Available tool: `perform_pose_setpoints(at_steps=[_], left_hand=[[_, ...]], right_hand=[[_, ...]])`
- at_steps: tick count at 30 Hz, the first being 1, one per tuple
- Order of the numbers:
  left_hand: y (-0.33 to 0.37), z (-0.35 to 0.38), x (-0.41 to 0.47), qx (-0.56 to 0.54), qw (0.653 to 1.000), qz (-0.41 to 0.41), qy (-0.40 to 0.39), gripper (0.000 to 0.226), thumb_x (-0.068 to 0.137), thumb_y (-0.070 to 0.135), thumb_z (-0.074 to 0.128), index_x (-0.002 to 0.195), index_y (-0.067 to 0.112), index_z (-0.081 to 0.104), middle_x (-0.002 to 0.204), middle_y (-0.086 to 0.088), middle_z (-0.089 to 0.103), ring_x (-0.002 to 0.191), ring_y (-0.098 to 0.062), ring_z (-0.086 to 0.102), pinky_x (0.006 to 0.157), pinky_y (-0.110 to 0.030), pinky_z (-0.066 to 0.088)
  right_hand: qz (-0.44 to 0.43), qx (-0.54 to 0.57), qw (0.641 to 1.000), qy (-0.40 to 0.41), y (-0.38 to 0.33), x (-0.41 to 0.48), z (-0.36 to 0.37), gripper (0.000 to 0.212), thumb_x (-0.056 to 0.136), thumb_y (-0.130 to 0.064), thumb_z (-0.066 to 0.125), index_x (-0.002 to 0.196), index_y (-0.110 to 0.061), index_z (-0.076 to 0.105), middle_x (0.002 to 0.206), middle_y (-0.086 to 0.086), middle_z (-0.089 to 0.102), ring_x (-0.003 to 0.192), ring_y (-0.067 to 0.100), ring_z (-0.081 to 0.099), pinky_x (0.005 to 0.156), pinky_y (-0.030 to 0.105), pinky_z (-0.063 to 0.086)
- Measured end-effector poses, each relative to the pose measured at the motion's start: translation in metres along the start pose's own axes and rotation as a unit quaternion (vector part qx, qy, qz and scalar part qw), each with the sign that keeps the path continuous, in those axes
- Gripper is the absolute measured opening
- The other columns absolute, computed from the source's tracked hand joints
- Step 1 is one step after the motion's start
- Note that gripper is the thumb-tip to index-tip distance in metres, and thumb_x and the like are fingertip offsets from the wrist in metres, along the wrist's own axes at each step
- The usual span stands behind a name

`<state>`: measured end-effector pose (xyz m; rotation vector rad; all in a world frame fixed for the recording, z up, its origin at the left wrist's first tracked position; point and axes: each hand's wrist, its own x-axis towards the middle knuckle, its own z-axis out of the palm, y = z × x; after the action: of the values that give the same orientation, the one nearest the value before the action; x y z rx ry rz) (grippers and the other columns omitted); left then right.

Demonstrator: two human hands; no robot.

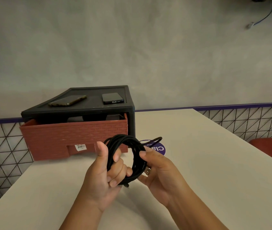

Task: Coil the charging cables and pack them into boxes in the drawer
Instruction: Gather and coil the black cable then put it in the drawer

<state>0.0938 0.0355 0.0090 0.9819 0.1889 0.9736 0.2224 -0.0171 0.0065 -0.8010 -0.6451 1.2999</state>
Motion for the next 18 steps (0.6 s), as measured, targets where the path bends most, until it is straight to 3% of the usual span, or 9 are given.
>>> perform_pose_setpoints(at_steps=[5,9,11,14,18], left_hand=[[0.004,0.001,0.0,0.006,1.0,-0.004,-0.004,0.067,0.044,0.082,0.062,0.054,0.017,0.052,0.031,0.012,0.026,0.028,-0.004,0.025,0.048,-0.023,0.046],[0.001,0.007,-0.003,0.012,0.999,-0.029,0.02,0.071,0.068,0.079,0.023,0.051,0.016,0.05,0.031,0.01,0.022,0.028,-0.005,0.022,0.047,-0.023,0.045],[-0.003,0.011,-0.004,0.018,0.999,-0.038,0.005,0.073,0.071,0.079,0.017,0.052,0.017,0.051,0.031,0.01,0.023,0.029,-0.005,0.023,0.048,-0.022,0.045],[-0.005,0.009,-0.003,0.012,0.999,-0.04,-0.007,0.068,0.071,0.078,0.029,0.053,0.016,0.051,0.031,0.01,0.024,0.029,-0.005,0.024,0.049,-0.022,0.045],[-0.001,0.001,-0.001,0.008,0.999,-0.037,-0.028,0.066,0.047,0.079,0.065,0.054,0.015,0.053,0.031,0.01,0.027,0.028,-0.005,0.027,0.05,-0.023,0.047]], right_hand=[[-0.032,0.021,0.999,0.009,-0.001,-0.003,0.005,0.034,0.061,-0.002,0.071,0.094,-0.007,0.065,0.079,0.005,0.068,0.066,0.014,0.063,0.064,0.025,0.05],[-0.039,-0.018,0.996,-0.074,-0.004,-0.008,0.011,0.04,0.068,-0.009,0.065,0.107,0.0,0.061,0.086,0.006,0.065,0.064,0.014,0.057,0.062,0.024,0.047],[-0.034,-0.054,0.994,-0.083,-0.001,-0.008,0.011,0.033,0.069,-0.009,0.061,0.1,0.0,0.06,0.073,0.003,0.061,0.053,0.013,0.05,0.057,0.022,0.044],[-0.03,-0.073,0.995,-0.059,-0.001,-0.009,0.011,0.028,0.065,-0.006,0.059,0.092,-0.002,0.061,0.068,0.004,0.056,0.049,0.013,0.047,0.056,0.023,0.045],[-0.06,-0.149,0.987,0.007,-0.001,-0.008,0.012,0.017,0.064,-0.017,0.062,0.078,-0.011,0.07,0.071,0.007,0.064,0.058,0.015,0.058,0.066,0.026,0.049]])
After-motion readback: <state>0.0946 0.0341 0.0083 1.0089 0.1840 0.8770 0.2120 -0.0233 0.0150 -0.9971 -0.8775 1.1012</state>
